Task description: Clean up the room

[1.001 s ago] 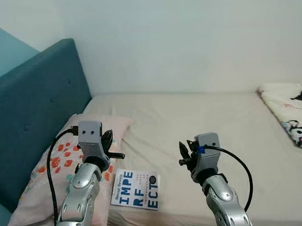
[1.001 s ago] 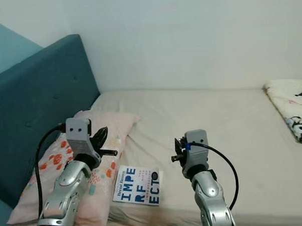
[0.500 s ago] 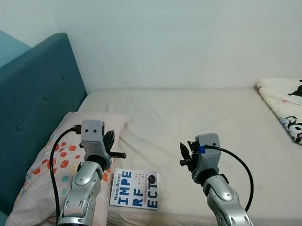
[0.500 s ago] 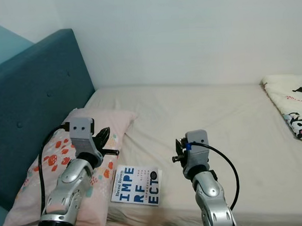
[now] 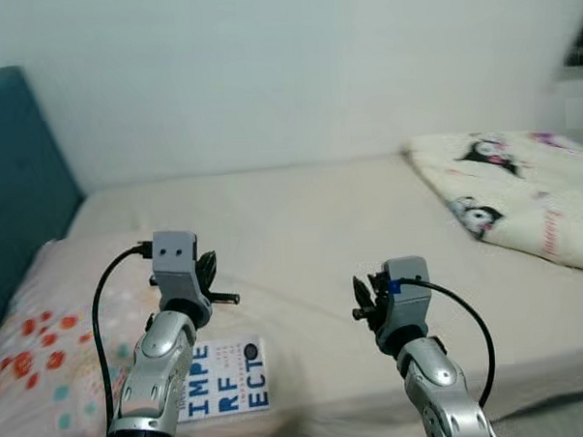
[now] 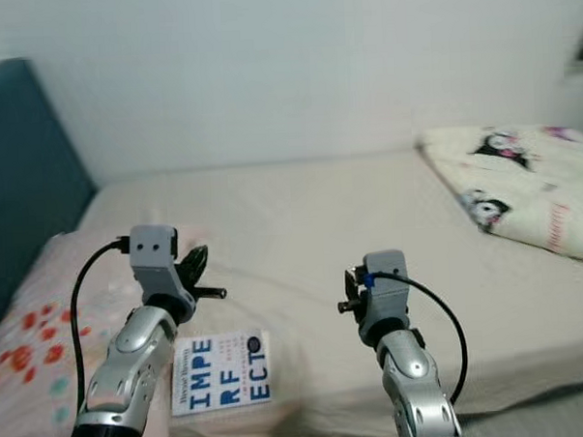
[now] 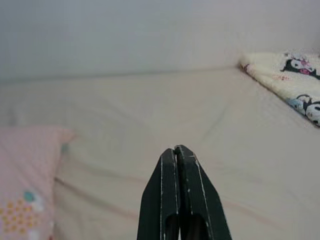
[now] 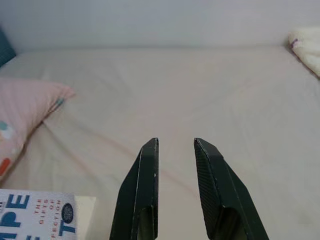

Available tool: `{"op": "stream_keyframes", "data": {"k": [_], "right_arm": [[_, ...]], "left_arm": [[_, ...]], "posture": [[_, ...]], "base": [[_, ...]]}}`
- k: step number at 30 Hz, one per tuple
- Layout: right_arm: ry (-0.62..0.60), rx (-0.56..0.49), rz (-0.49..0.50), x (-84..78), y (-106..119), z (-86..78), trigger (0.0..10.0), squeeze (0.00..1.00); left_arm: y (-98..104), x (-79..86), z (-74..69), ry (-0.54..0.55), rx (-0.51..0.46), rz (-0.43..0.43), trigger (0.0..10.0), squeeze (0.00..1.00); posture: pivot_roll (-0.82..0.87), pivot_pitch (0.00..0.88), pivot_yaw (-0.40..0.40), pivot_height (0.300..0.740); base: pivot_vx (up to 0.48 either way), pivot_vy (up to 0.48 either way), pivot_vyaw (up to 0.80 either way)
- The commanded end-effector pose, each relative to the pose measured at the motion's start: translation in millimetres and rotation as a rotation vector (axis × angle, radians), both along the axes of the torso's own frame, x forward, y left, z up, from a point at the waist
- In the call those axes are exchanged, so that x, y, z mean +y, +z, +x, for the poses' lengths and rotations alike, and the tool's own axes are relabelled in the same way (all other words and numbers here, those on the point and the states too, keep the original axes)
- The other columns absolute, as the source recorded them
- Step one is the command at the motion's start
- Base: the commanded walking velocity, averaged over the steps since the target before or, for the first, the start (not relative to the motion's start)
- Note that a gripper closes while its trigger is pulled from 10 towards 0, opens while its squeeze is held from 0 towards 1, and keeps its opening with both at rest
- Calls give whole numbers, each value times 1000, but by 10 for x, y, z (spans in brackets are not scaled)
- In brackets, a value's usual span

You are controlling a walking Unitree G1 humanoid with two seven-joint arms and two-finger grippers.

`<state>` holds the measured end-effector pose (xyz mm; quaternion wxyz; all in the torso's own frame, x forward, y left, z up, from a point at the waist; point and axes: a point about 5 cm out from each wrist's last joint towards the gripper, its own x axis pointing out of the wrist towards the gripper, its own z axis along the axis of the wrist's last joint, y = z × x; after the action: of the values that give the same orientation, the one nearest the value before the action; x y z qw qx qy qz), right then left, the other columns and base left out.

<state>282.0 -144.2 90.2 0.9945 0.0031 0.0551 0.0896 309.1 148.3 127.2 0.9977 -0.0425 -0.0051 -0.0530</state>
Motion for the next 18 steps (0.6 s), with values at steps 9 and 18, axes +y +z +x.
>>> {"op": "stream_keyframes", "data": {"k": [9, 18], "right_arm": [[14, 37, 23, 54, -36, -17, 10000, 0], [19, -14, 17, 41, 28, 15, 10000, 0]], "left_arm": [[-17, 10, -1, -1, 8, -6, 10000, 0], [-4, 35, 3, 20, -4, 9, 10000, 0]], "posture": [[-37, 1, 3, 740], [-37, 3, 2, 740]], "base": [[0, 0, -134], [0, 0, -356]]}}
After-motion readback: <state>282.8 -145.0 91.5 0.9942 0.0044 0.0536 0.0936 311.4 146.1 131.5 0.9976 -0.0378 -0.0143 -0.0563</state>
